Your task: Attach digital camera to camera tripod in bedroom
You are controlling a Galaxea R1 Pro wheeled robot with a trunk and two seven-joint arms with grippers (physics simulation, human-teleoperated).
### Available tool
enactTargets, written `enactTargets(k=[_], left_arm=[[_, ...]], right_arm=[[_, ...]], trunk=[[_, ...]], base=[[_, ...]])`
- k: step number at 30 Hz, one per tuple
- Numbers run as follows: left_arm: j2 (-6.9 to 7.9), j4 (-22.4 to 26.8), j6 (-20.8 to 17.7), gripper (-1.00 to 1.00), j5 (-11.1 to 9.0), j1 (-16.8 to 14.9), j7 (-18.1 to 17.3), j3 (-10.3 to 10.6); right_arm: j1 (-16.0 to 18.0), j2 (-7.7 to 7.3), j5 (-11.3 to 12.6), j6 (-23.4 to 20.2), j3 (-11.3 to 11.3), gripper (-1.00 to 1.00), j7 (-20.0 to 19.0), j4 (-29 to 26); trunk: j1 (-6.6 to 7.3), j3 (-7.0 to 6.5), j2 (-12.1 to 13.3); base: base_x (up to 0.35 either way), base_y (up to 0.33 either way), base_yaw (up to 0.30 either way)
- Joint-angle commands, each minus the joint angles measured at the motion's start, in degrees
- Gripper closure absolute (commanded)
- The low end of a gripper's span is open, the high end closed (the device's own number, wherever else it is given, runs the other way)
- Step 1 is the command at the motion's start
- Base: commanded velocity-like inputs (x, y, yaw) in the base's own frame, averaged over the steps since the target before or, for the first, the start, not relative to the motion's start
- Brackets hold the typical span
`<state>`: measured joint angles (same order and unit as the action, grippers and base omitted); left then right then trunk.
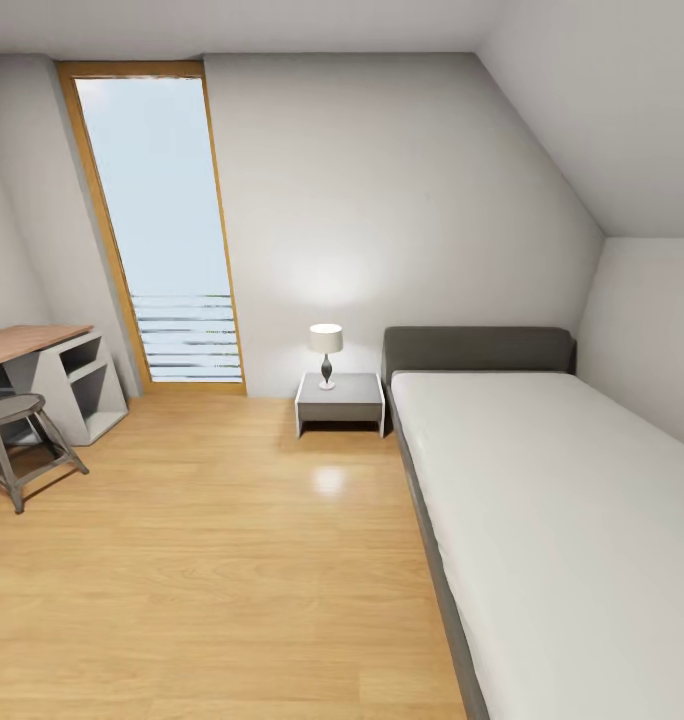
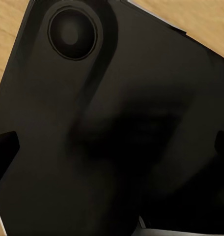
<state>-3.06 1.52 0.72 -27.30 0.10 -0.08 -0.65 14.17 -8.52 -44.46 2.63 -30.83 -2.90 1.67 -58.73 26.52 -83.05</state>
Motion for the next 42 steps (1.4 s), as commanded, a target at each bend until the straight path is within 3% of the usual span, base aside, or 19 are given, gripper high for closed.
enactTargets(k=[1, 30, 42], left_arm=[[-0.01, 0.06, 0.08, -1.0, -0.21, 0.02, -0.01, -0.05], [-0.01, 0.06, 0.08, -1.0, -0.21, 0.05, -0.01, -0.05], [-0.01, 0.06, 0.08, -1.0, -0.21, 0.06, -0.01, -0.05]], right_arm=[[0.06, -0.06, -0.28, 0.31, -0.45, -1.0, -0.04, 0.18], [0.06, -0.01, -0.18, 0.25, -0.45, -1.0, -0.09, 0.18], [0.06, -0.01, -0.18, 0.26, -0.45, -1.0, -0.09, 0.18]], trunk=[[0.0, 0.05, -0.03], [0.0, 0.05, -0.03], [0.0, 0.05, -0.03]], base=[[0.0, 0.0, 0.0], [0.0, -0.001, -0.129], [0.0, -0.177, -0.008]])
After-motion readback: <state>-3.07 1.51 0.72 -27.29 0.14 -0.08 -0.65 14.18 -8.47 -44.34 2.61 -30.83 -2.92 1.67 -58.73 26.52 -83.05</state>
